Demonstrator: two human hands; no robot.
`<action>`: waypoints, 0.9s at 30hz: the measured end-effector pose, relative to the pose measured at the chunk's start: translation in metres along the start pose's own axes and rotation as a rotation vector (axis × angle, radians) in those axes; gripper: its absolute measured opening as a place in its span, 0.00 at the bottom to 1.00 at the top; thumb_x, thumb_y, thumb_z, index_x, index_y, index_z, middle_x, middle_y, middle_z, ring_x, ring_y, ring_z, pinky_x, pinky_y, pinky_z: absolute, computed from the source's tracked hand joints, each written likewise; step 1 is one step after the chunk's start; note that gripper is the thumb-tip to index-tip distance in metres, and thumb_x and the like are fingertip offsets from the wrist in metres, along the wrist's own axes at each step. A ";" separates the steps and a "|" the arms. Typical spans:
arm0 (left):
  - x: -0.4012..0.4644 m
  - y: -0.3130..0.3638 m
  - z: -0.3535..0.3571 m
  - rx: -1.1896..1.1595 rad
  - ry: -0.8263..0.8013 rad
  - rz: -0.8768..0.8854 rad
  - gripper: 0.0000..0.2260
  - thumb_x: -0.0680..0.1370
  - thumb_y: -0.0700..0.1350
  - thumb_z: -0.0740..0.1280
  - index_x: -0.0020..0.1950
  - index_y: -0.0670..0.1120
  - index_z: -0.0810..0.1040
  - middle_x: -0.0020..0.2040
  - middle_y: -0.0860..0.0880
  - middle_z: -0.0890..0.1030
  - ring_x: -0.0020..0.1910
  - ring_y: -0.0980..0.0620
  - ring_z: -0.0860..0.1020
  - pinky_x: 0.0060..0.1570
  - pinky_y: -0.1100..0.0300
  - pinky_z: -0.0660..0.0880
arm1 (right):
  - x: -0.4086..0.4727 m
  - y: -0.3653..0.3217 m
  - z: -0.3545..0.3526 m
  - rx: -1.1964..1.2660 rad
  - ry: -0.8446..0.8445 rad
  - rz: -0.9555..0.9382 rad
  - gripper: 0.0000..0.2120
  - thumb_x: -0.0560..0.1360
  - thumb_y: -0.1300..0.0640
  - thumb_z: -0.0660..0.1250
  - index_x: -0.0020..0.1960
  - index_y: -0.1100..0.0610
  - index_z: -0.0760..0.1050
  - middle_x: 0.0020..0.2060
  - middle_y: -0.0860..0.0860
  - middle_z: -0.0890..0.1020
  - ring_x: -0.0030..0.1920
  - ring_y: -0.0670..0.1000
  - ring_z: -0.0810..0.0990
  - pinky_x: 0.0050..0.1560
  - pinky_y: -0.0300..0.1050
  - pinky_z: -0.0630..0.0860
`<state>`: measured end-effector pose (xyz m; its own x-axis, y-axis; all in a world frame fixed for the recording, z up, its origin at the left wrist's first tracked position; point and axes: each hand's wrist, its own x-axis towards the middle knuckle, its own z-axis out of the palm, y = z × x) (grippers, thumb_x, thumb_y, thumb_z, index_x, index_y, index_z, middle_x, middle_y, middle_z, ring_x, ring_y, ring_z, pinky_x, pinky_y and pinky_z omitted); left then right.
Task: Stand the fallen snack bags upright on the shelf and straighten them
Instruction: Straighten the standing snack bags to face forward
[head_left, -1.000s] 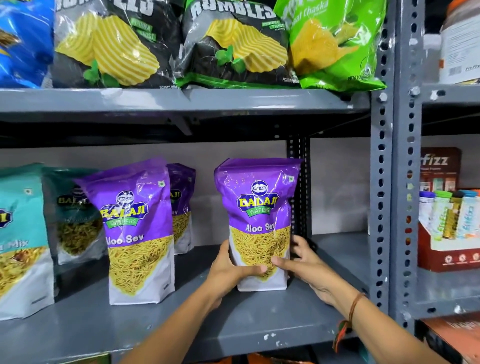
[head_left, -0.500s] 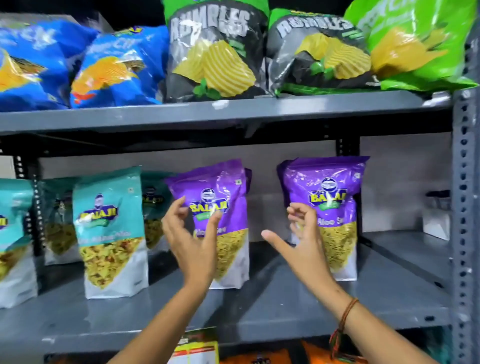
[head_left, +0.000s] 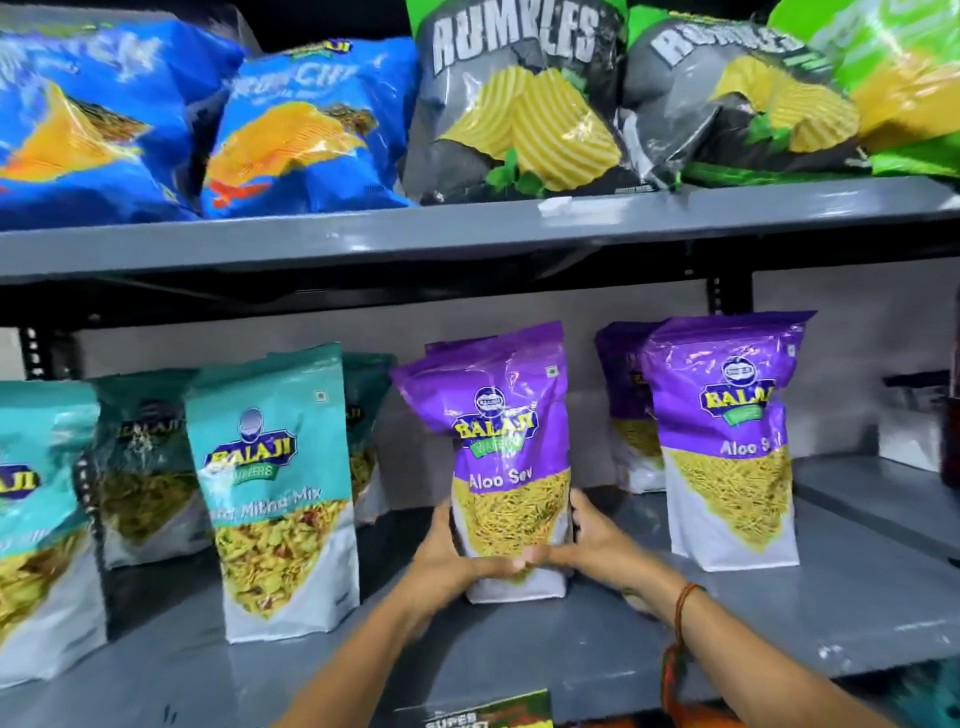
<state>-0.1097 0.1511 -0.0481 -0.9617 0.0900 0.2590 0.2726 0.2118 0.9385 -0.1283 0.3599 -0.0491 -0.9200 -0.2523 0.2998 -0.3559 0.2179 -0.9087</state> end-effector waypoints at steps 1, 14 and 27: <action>0.001 -0.001 0.000 -0.006 0.022 -0.001 0.49 0.50 0.50 0.85 0.68 0.51 0.67 0.61 0.53 0.81 0.60 0.56 0.80 0.63 0.52 0.76 | 0.002 0.002 0.000 0.015 -0.004 -0.003 0.45 0.54 0.45 0.84 0.66 0.47 0.67 0.62 0.44 0.80 0.65 0.44 0.77 0.68 0.53 0.73; 0.001 -0.006 -0.007 0.044 0.097 0.011 0.42 0.54 0.49 0.85 0.65 0.54 0.71 0.57 0.56 0.83 0.55 0.61 0.81 0.48 0.67 0.77 | 0.008 0.002 0.004 0.121 -0.063 -0.004 0.38 0.58 0.53 0.83 0.63 0.46 0.69 0.61 0.47 0.82 0.63 0.48 0.79 0.68 0.55 0.73; -0.056 0.051 -0.035 0.224 0.487 0.473 0.42 0.59 0.66 0.76 0.70 0.52 0.71 0.62 0.54 0.78 0.59 0.57 0.77 0.60 0.60 0.75 | -0.032 -0.080 0.033 -0.192 0.730 -0.385 0.47 0.62 0.39 0.77 0.73 0.52 0.59 0.71 0.51 0.66 0.73 0.50 0.64 0.73 0.49 0.62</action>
<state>-0.0426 0.1227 -0.0069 -0.6282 -0.2122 0.7486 0.6132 0.4572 0.6442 -0.0653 0.3194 0.0047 -0.5809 0.3157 0.7503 -0.6268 0.4146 -0.6597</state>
